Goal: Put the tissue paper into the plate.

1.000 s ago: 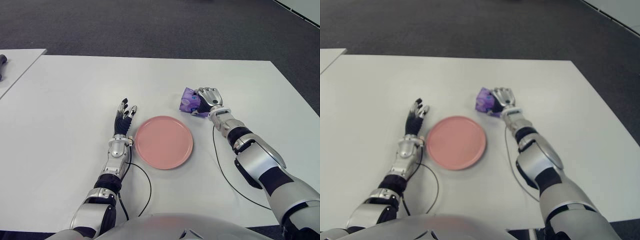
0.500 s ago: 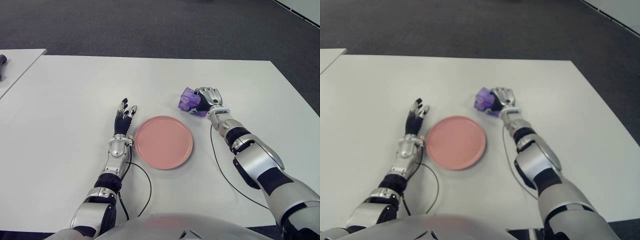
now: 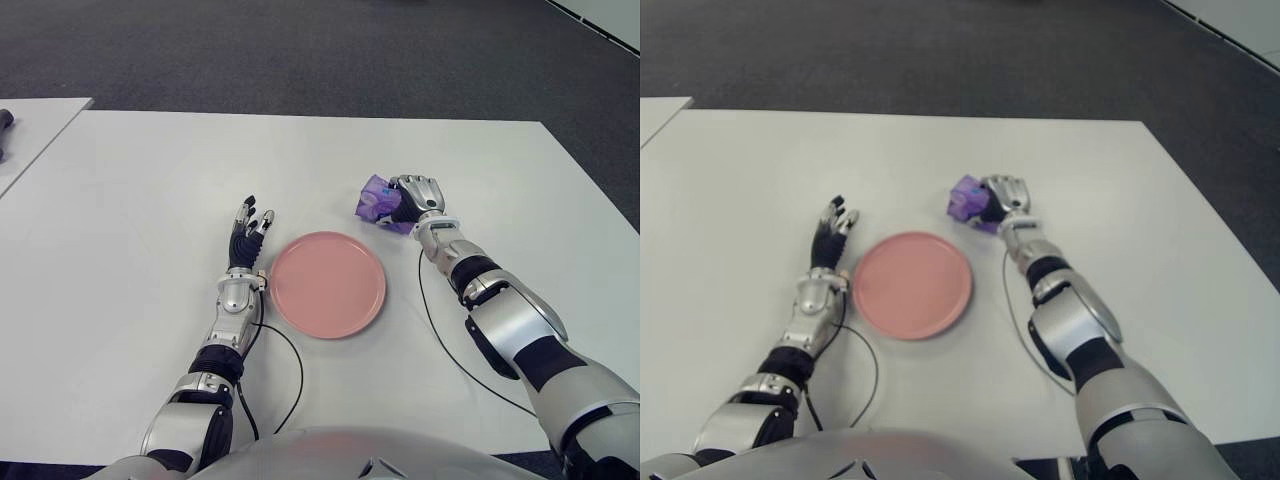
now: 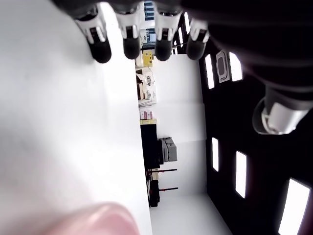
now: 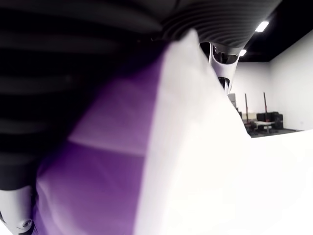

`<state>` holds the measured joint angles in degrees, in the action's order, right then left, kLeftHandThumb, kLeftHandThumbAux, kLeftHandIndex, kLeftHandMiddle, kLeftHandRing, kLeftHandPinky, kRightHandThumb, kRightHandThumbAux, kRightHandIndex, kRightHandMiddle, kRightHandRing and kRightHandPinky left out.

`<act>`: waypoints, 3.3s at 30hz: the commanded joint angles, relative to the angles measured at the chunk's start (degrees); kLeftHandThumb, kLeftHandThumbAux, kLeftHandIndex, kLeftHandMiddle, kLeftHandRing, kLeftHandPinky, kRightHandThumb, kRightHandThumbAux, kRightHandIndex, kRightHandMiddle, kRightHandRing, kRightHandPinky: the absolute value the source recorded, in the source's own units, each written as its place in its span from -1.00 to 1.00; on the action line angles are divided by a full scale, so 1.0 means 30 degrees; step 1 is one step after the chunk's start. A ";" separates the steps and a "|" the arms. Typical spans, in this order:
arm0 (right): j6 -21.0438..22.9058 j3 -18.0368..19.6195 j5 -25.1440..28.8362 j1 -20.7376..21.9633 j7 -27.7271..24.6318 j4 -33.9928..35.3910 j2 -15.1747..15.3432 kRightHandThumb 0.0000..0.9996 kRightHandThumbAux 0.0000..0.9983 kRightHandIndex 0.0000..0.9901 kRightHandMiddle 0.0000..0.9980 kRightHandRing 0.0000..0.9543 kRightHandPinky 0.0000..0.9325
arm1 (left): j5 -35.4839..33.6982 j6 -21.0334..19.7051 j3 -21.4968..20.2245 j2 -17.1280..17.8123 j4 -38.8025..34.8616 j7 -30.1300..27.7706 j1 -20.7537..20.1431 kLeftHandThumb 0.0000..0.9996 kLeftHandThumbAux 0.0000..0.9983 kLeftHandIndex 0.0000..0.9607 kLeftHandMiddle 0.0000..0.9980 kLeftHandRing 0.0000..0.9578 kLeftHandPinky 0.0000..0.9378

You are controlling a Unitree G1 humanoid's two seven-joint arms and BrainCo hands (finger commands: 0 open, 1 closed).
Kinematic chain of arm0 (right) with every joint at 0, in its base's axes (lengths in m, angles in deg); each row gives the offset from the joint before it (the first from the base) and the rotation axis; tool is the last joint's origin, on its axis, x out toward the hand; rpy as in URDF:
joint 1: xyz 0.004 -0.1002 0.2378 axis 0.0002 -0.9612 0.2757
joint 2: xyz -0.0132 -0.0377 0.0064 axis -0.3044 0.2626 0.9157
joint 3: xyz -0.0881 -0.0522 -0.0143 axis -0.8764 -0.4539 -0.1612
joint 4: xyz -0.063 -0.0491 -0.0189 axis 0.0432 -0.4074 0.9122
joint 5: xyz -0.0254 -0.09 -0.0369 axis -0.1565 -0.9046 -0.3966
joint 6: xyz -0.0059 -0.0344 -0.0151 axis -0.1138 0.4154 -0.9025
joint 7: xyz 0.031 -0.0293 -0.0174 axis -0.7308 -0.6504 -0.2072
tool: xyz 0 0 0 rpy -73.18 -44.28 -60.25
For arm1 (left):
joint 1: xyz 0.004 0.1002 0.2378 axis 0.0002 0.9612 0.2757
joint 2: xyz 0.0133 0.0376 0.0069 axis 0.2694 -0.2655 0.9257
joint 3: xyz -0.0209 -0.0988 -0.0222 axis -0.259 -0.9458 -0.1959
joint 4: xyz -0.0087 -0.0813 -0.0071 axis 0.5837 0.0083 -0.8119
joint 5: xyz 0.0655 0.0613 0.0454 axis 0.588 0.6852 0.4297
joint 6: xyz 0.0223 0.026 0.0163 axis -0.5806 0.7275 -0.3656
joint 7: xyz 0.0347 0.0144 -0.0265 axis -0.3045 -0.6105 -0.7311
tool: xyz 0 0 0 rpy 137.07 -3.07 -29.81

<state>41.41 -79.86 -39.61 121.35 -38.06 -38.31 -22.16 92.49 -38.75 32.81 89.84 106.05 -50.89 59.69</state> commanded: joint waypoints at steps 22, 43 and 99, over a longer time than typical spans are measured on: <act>-0.2126 0.2374 0.1900 -0.1789 0.2233 -0.0376 -0.0923 0.90 0.32 -0.25 0.00 0.11 0.76 | -0.0250 -0.0876 -0.0121 -0.0120 0.0289 0.0058 0.0378 -1.00 -0.16 -1.00 -1.00 -1.00 -1.00; -0.5939 0.4483 0.3475 -0.0566 0.3713 0.0815 -0.0422 0.91 0.32 -0.24 0.00 0.10 0.82 | -0.0298 -0.0603 -0.0106 0.0062 0.0886 -0.0078 0.0126 -1.00 -0.17 -1.00 -1.00 -1.00 -1.00; -1.1150 0.2912 0.0661 -0.6492 -0.2355 1.5348 0.1613 0.71 0.35 -0.19 0.07 0.79 0.79 | -0.0209 -0.1102 0.0184 -0.0005 0.0366 -0.0115 0.0265 -1.00 -0.15 -1.00 -1.00 -1.00 -1.00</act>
<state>9.02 -70.06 -36.76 103.12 -42.74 6.38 -17.99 91.80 -39.75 33.22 90.06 105.84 -51.11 59.29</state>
